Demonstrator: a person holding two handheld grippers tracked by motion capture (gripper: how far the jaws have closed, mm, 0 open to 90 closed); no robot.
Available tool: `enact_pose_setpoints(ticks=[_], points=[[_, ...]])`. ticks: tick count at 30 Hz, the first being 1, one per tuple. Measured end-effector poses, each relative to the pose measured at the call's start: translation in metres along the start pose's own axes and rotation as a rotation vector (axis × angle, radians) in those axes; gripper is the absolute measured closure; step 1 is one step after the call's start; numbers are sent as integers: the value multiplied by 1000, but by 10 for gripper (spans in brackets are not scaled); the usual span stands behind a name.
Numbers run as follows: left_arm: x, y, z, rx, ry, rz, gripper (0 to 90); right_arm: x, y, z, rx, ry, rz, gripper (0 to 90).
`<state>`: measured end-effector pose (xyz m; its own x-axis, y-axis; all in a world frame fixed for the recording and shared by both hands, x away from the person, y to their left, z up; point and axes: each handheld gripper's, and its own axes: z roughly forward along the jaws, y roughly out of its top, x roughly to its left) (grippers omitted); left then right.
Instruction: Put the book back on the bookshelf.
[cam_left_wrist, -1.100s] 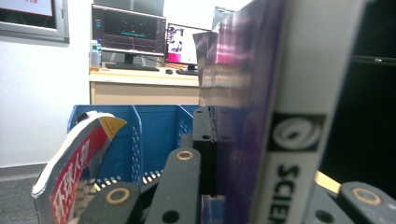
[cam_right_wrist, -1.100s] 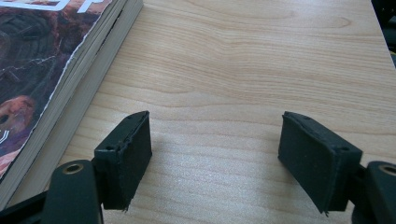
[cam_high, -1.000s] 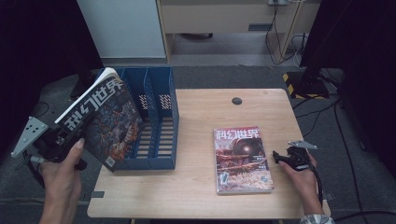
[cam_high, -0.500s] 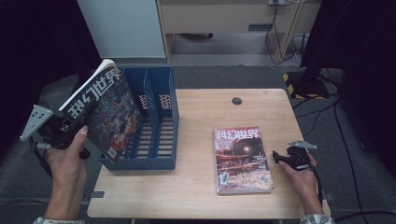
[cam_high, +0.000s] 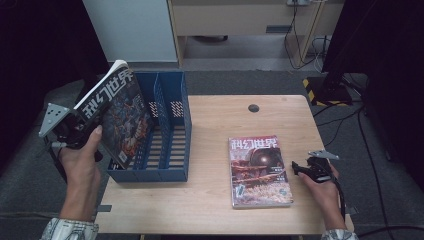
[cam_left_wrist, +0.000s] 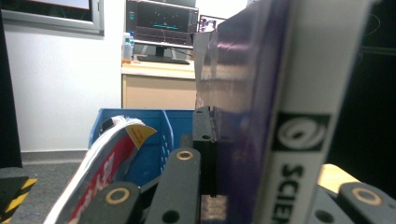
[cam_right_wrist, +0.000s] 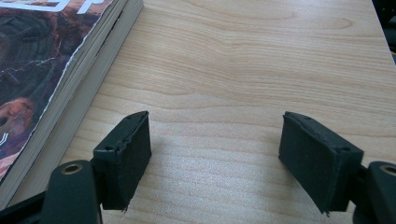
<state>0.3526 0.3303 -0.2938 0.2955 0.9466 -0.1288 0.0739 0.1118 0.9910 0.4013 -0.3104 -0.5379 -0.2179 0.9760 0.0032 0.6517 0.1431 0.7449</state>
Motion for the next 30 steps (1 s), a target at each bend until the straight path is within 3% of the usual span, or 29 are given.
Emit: enact_pose_setpoints(ticks=[8,30], points=[[-5,-1,14,8,5,4,826,0,0,0,0,0,0,251],[-1,-18,45,27,32,3,826,0,0,0,4,4,-2,251]])
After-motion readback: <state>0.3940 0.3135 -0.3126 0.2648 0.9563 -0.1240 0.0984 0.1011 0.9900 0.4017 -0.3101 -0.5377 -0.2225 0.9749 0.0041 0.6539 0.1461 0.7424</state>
